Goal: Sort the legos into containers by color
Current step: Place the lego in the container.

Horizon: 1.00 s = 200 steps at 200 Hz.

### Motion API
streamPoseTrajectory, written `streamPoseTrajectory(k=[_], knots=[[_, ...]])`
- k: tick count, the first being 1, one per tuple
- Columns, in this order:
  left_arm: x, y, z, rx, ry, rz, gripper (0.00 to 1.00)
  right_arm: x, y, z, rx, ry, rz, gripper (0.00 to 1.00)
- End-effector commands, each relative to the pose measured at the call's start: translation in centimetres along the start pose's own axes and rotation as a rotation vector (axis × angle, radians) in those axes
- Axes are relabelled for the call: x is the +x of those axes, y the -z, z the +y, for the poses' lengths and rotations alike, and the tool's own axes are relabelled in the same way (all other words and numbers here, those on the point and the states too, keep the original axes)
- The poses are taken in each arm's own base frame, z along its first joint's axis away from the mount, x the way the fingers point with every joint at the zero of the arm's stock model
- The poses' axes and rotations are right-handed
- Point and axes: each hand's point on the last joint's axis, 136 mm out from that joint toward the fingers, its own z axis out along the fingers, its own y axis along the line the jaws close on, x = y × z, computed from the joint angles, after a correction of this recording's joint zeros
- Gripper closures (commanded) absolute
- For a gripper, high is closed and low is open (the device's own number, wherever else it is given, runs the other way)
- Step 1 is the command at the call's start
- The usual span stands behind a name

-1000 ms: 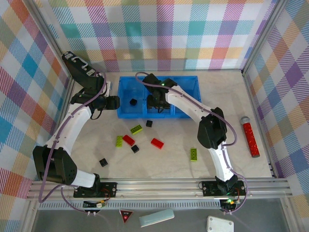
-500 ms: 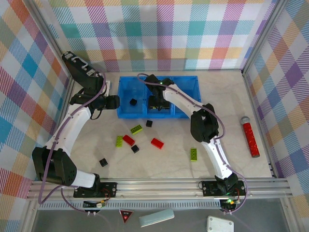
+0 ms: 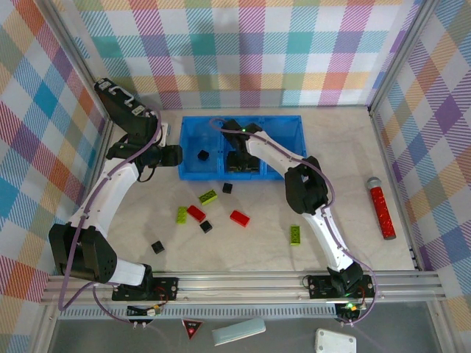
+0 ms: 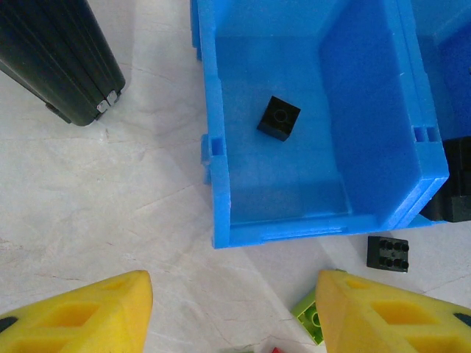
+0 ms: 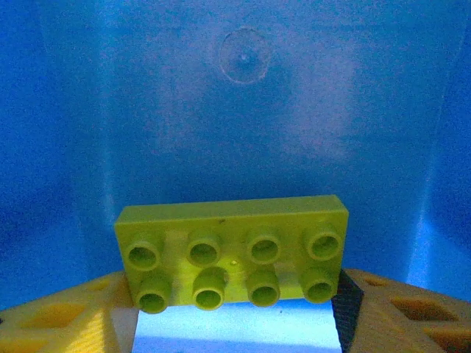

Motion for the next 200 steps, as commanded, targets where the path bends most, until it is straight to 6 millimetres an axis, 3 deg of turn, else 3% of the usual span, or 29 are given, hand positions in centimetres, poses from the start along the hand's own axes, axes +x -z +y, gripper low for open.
streamPoseTrajectory(k=[1,44,131,200], knots=[[-0.1,0.4,0.4,-0.006,-0.003,-0.013,0.4,0.1,-0.1,0.1,-0.007,-0.002,0.02,0.31],[-0.1,0.3,0.3,-0.003,-0.003,-0.01,0.4,-0.3,1.1,0.2,-0.016,-0.006,0.005,0.29],[0.1,-0.1,0.2,0.003,0.001,0.0,0.4,-1.1,6.5,0.4,-0.059,-0.007,-0.068,0.26],[0.2,-0.5,0.2,0.007,0.004,0.008,0.4,1.2,10.7,1.3,-0.137,0.059,-0.091,0.28]])
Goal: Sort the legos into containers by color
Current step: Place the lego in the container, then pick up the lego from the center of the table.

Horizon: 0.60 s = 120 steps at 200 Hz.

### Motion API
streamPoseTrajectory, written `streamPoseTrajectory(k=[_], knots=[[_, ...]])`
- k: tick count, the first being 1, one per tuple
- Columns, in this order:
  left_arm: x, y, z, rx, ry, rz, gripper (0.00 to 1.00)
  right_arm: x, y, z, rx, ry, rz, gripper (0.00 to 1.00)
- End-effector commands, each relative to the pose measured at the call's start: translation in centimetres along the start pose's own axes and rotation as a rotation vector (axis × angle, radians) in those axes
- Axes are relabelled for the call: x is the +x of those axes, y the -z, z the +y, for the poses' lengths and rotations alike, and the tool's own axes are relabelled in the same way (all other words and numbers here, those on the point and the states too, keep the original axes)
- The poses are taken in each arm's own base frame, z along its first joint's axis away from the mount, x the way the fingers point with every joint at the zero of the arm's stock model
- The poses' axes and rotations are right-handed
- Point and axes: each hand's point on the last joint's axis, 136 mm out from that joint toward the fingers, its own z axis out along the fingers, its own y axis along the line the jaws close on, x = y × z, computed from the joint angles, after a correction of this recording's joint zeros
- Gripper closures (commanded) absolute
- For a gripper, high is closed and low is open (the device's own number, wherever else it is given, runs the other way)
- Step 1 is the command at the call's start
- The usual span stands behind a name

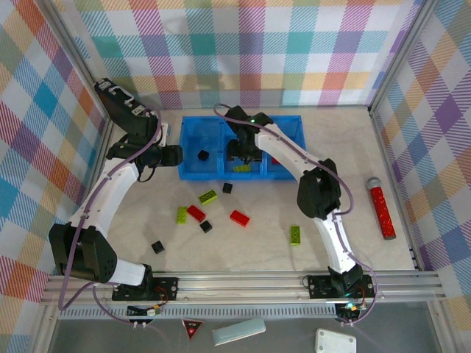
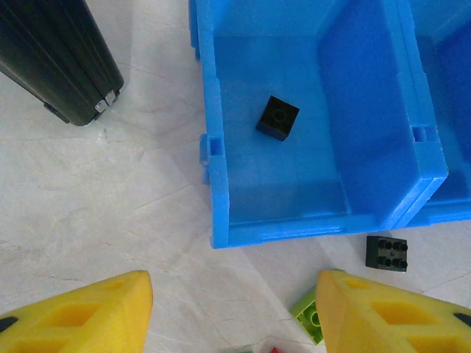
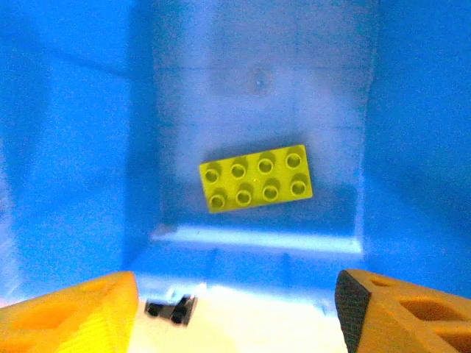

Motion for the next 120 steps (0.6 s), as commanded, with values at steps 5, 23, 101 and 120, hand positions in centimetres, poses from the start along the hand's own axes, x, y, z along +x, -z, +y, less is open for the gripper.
streamPoseTrajectory(k=[5,23,101,120], knots=[[0.2,-0.4,0.2,0.003,0.004,0.008,0.4,2.0,2.2,1.3,-0.066,0.066,0.025,0.28],[0.2,-0.5,0.2,0.003,0.005,0.01,0.4,3.6,2.8,2.1,-0.109,0.114,0.059,0.29],[0.2,-0.6,0.1,0.009,0.007,0.012,0.4,11.0,2.1,3.2,-0.081,0.391,0.153,0.33],[0.2,-0.6,0.2,0.007,0.006,0.013,0.4,12.7,1.6,3.2,-0.076,0.448,0.186,0.35]])
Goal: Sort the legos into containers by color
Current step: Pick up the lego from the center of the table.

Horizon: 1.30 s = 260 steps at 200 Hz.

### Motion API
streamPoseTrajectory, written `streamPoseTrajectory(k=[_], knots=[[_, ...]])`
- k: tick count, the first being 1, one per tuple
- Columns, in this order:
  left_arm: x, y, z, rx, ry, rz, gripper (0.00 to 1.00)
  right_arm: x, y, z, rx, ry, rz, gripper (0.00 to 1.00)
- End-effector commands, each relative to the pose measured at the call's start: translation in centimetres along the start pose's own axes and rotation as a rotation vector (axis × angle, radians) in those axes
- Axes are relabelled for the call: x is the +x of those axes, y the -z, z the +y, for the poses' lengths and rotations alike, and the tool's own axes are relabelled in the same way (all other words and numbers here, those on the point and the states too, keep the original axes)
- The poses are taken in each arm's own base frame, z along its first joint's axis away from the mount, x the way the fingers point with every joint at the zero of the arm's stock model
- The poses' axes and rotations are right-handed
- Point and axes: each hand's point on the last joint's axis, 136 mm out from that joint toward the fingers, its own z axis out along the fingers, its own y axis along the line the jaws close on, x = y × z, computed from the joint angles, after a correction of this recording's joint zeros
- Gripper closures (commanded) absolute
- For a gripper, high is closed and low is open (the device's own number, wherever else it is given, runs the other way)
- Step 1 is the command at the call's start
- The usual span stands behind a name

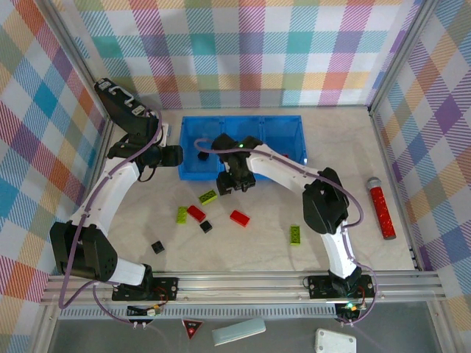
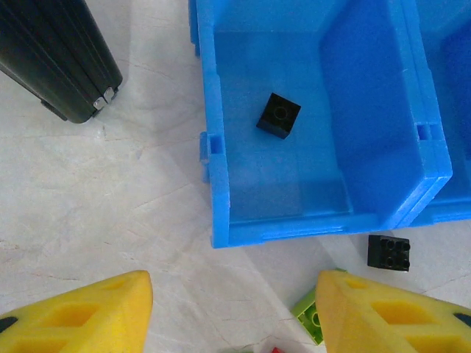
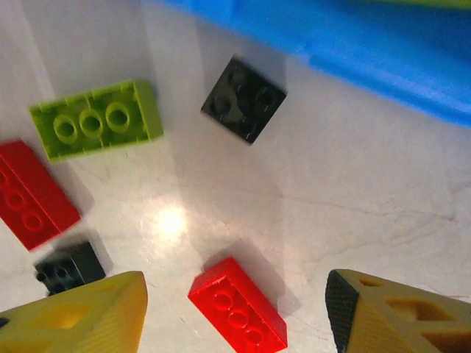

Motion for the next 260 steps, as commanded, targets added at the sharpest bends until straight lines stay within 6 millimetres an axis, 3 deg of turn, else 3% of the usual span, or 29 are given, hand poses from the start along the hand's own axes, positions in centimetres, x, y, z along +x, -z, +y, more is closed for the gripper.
streamPoseTrajectory(k=[1,82,190,260], knots=[[0.0,-0.3,0.2,0.007,0.005,0.003,0.4,1.3,1.2,0.7,-0.01,0.101,-0.001,0.35],[0.0,0.0,0.2,0.004,0.003,-0.004,0.4,6.0,-1.8,1.5,0.056,0.28,0.14,0.41],[0.0,-0.1,0.2,0.002,0.001,0.0,0.4,7.9,-5.1,1.7,0.079,0.293,0.225,0.44],[0.0,0.0,0.2,0.005,0.002,-0.001,0.4,8.7,-6.1,1.5,0.091,0.282,0.258,0.47]])
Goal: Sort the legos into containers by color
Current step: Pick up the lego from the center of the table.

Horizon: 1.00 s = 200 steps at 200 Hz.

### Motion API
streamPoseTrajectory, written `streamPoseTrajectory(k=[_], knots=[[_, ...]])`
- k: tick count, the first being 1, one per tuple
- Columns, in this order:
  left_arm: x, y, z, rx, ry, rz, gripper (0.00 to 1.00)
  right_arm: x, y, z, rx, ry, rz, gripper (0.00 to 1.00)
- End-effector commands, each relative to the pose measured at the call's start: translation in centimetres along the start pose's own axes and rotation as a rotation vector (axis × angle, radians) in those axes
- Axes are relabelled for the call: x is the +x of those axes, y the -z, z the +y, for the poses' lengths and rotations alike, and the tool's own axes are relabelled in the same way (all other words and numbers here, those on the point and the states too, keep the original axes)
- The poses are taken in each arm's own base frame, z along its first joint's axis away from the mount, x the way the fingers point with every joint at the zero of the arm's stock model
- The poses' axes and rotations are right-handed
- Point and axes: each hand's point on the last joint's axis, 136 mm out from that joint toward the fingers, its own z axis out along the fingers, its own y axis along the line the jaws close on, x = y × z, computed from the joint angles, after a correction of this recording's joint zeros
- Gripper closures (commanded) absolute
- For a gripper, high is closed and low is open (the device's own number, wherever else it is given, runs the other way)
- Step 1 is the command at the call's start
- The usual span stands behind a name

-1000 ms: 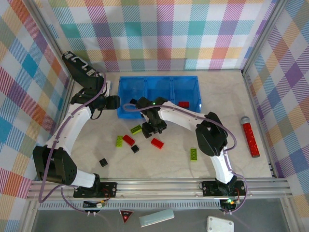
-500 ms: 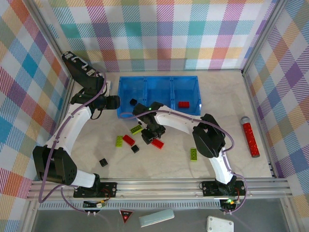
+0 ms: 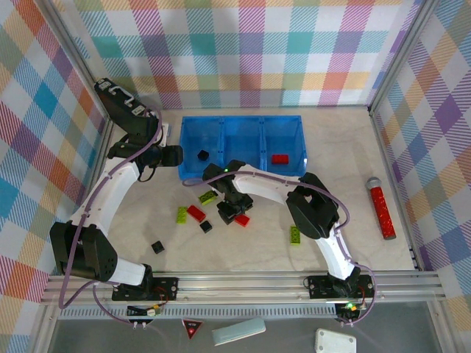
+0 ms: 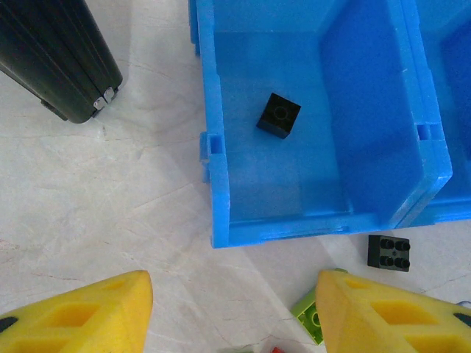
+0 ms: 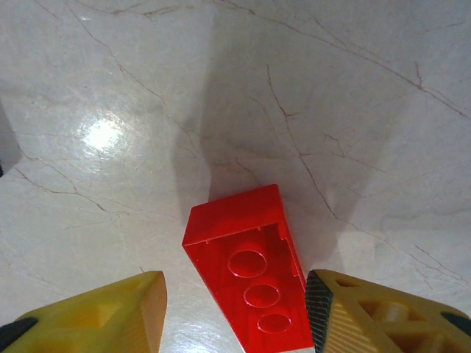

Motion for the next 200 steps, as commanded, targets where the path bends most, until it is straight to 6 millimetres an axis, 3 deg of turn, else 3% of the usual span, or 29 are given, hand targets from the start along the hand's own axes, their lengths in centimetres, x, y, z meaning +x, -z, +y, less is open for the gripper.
streamPoseTrajectory(k=[1,149,200], knots=[[-0.05,0.09,0.16,0.006,0.002,-0.003,0.4,1.0,-1.19,0.28,0.003,0.001,0.052,0.47],[-0.03,0.04,0.11,0.008,0.001,-0.003,0.4,0.88,-1.58,-0.21,0.041,0.003,0.062,0.47],[0.01,-0.12,0.1,0.01,0.002,0.002,0.4,0.89,-1.82,-0.25,0.041,0.0,0.065,0.52]])
